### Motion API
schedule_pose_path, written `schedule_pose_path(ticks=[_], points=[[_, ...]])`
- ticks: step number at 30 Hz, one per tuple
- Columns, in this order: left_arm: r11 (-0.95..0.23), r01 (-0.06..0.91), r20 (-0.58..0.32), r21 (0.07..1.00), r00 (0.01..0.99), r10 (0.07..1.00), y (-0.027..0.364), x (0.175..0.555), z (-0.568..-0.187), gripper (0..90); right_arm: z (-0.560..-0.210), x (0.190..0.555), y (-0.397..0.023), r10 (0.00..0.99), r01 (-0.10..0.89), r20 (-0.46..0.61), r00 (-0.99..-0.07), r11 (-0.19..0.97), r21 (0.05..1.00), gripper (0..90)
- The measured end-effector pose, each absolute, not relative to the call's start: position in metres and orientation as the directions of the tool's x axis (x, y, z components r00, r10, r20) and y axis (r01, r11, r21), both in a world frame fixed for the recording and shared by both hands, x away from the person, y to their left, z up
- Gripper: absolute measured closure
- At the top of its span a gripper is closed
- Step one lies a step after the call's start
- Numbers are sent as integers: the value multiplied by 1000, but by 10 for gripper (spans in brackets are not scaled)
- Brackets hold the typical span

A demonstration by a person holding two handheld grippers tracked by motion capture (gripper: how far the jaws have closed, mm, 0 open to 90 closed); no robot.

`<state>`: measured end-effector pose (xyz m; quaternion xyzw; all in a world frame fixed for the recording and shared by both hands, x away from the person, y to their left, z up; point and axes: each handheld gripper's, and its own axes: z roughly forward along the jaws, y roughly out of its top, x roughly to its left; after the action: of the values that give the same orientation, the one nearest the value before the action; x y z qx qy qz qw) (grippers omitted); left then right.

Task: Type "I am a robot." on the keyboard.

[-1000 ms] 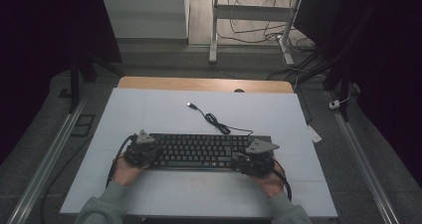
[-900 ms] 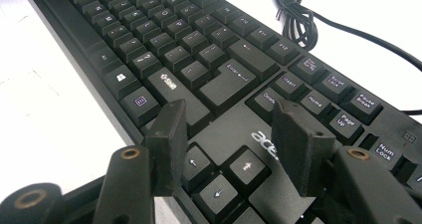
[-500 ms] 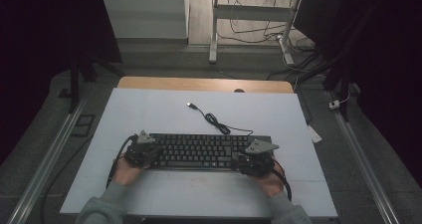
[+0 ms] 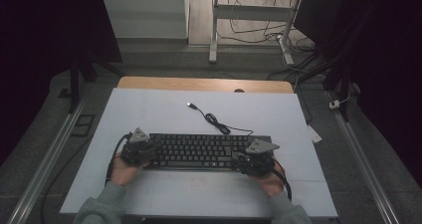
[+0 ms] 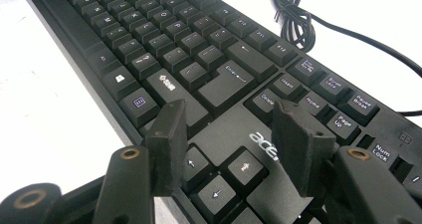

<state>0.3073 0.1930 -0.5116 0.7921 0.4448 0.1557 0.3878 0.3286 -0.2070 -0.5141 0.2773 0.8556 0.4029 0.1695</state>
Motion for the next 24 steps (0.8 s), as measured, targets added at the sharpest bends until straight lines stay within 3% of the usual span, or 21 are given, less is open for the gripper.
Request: schedule_pose_path(ticks=[2, 6, 10, 24], points=[[-291, 581, -109, 760, 556, 824, 193, 307, -510, 789, -514, 329, -207, 611, 338, -67, -789, 522, 783, 482], [-277, 575, -119, 770, 555, 823, 193, 306, -509, 618, -514, 329, -207, 611, 337, -68, -788, 522, 784, 481], [-273, 573, -120, 773, 555, 823, 193, 305, -508, 528, -514, 329, -207, 612, 337, -68, -788, 521, 784, 481], [-286, 559, -122, 778, 581, 805, 189, 305, -500, 441, -510, 331, -210, 608, 327, -55, -792, 499, 803, 481]])
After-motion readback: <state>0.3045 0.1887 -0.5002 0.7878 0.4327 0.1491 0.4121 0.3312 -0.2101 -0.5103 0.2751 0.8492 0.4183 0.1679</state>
